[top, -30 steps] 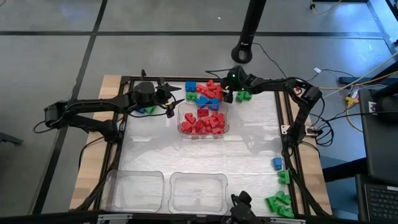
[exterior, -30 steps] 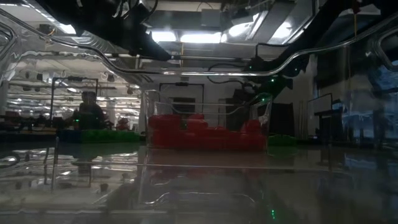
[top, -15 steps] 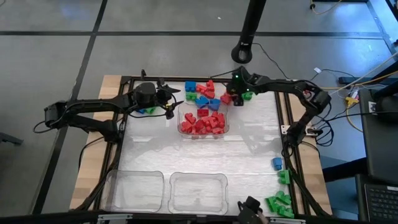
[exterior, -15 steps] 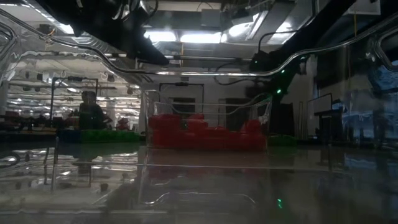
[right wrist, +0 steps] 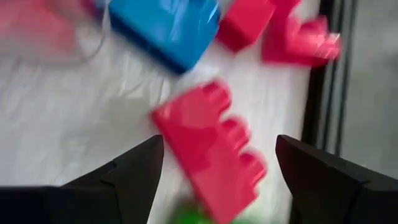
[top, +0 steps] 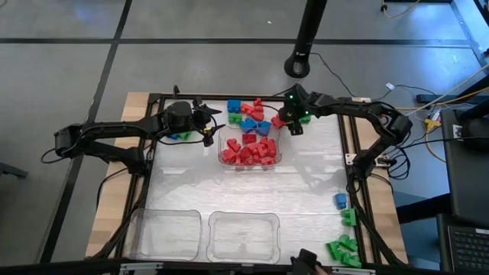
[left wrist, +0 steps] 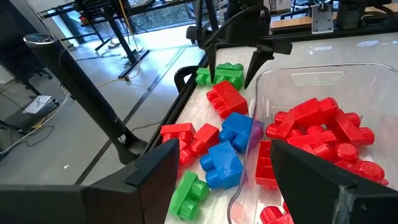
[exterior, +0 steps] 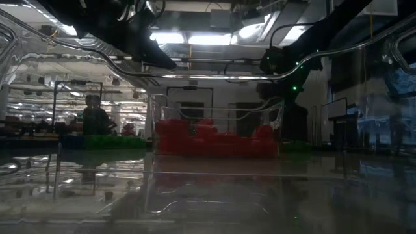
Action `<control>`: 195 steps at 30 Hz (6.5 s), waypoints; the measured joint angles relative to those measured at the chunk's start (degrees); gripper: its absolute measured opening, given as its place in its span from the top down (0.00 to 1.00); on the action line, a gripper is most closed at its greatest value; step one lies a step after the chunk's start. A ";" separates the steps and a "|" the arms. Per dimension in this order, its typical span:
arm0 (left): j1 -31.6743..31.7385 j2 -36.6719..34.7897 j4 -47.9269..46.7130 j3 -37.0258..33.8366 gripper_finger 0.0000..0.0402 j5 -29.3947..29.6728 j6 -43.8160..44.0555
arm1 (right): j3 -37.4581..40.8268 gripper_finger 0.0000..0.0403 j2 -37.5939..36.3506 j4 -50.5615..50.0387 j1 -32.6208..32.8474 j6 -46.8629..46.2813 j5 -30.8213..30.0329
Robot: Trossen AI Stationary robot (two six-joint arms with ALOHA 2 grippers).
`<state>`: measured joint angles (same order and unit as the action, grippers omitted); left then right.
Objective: Sort blocks
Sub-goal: Put the red game piece into the top right transparent bin
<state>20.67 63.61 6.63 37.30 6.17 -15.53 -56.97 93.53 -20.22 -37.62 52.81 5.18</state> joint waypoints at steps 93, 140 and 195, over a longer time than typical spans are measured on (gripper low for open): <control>-0.55 0.00 -0.65 0.04 0.40 -0.02 -0.98 | -3.13 0.03 9.78 2.49 -1.77 -4.29 3.50; -0.55 0.00 -0.89 0.04 0.40 -0.02 -1.90 | -3.37 0.36 2.43 -1.32 -1.68 -3.83 -7.12; -0.54 0.02 -3.56 0.04 0.40 -0.02 -1.80 | 5.31 0.20 5.01 16.52 3.10 4.32 -15.18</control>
<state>20.12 63.64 3.07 37.34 6.15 -17.33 -51.66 98.54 -3.70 -34.52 57.12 -10.00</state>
